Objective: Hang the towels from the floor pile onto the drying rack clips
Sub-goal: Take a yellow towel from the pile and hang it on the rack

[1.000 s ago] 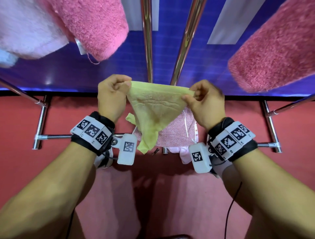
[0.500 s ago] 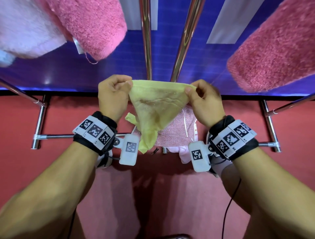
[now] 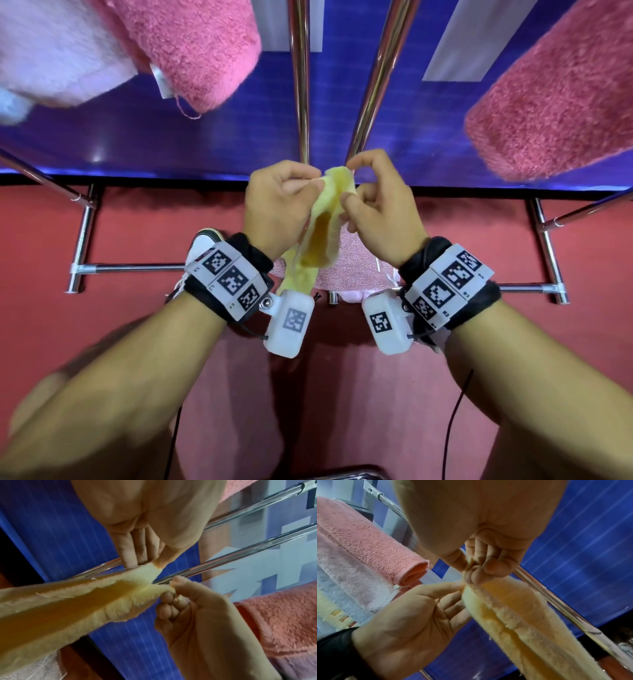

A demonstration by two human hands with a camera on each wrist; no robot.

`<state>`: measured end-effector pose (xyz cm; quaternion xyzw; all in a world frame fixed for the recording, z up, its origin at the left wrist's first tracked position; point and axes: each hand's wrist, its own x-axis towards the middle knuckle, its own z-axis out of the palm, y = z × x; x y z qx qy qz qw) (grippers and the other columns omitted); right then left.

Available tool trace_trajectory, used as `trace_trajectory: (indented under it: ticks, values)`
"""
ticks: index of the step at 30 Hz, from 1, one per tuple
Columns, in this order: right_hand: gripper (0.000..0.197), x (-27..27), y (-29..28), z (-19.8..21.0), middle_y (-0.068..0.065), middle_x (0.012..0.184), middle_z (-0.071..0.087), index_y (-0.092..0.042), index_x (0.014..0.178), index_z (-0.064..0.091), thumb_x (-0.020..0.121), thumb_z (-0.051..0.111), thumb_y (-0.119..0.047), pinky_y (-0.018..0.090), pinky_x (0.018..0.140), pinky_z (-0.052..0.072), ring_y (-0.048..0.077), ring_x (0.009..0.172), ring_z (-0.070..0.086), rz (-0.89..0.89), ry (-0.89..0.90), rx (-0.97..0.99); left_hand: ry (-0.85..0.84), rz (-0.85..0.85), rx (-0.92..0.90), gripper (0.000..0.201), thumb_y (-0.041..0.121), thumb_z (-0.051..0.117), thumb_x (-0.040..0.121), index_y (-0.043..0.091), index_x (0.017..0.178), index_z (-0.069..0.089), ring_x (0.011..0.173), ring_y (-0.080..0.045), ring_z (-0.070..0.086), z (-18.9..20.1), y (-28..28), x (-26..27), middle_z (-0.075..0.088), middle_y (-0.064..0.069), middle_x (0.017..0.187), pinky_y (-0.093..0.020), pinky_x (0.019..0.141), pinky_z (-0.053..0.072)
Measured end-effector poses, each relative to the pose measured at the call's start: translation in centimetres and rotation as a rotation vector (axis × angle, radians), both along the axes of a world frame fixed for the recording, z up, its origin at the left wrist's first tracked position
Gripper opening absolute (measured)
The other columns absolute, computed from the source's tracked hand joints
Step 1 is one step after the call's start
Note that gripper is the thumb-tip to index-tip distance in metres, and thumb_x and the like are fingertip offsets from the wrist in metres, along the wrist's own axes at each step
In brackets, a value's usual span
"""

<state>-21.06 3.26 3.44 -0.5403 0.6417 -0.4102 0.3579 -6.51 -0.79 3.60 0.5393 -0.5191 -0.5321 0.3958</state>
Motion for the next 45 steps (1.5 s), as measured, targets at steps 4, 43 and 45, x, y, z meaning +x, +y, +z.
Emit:
trace_trajectory:
  ticks: [4,43,45]
  values:
    - [0.012,0.6,0.0,0.0,0.016,0.064,0.063,-0.026,0.087,0.05,0.077,0.051,-0.02,0.054,0.062,0.052,0.042,0.064,0.061,0.015,-0.032,0.015,0.017,-0.116,-0.001,0.018,-0.003,0.067,0.088,0.015,0.085,0.068,0.062,-0.009,0.067,0.1,1.0,-0.5,0.075,0.006,0.069,-0.03,0.067,0.059]
    - [0.011,-1.2,-0.1,-0.3,0.0,0.058,0.068,-0.01,0.084,0.061,0.089,0.068,-0.017,0.034,0.059,0.057,0.015,0.052,0.067,0.068,0.068,-0.068,0.065,-0.329,0.021,0.047,-0.011,0.069,0.083,0.021,0.117,0.065,0.096,-0.004,0.071,0.0,1.0,0.2,0.074,0.011,0.097,-0.024,0.085,0.057]
    - [0.012,-1.3,0.0,-0.2,-0.003,0.054,0.066,-0.009,0.082,0.061,0.089,0.068,-0.016,0.026,0.055,0.052,0.013,0.049,0.065,0.127,0.06,-0.042,0.005,-0.337,-0.041,0.041,-0.005,0.075,0.079,0.017,0.114,0.072,0.097,-0.011,0.073,-0.1,0.9,0.5,0.076,0.001,0.101,-0.035,0.091,0.058]
